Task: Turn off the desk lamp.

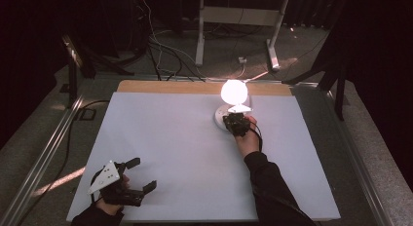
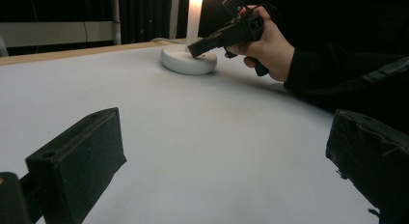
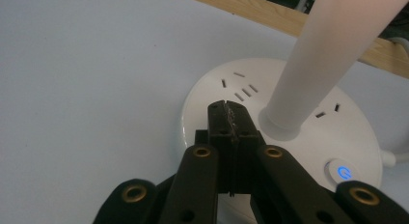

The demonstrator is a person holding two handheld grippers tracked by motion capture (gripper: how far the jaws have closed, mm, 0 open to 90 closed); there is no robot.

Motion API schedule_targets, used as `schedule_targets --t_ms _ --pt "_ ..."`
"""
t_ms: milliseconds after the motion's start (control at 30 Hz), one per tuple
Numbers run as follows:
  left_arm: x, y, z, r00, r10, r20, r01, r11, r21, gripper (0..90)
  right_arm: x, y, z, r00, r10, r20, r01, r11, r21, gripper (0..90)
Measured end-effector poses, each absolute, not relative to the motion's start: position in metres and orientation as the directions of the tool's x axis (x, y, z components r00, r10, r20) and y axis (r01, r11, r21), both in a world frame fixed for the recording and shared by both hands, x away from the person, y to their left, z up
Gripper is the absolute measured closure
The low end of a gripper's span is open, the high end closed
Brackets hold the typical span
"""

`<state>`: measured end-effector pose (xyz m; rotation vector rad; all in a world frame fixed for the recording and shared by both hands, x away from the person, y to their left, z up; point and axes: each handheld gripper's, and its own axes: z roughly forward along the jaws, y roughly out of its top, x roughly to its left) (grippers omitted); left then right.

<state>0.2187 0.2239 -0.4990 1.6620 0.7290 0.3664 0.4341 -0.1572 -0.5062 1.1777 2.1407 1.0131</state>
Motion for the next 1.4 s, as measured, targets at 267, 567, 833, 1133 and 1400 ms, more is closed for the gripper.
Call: schedule_targets --t_ms 267,567,833,1133,1400 --pt "0.218 0.223 -0.499 0.753 0.641 -0.15 0.261 -0.081 0.962 0.5 0.434 -0.155 -0.505 -0.511 0.854 -0.097 0.492 0.384 0.782 90.0" --pt "0.219 0.223 -0.499 0.753 0.641 -0.149 0.262 -0.083 0.961 0.5 0.432 -0.153 -0.491 -0.512 0.855 -0.082 0.478 0.363 0.8 90.0" --pt "0.218 0.224 -0.499 0.752 0.642 -0.15 0.26 -0.08 0.962 0.5 0.433 -0.155 -0.493 -0.507 0.858 -0.079 0.489 0.362 0.793 90.0" --pt "0.219 0.224 -0.499 0.75 0.645 -0.149 0.261 -0.081 0.962 0.5 0.435 -0.156 -0.498 -0.499 0.862 -0.086 0.495 0.365 0.788 89.9" --pt "0.219 0.224 -0.499 0.75 0.645 -0.149 0.262 -0.083 0.962 0.5 0.435 -0.155 -0.501 -0.502 0.86 -0.093 0.497 0.375 0.782 89.9"
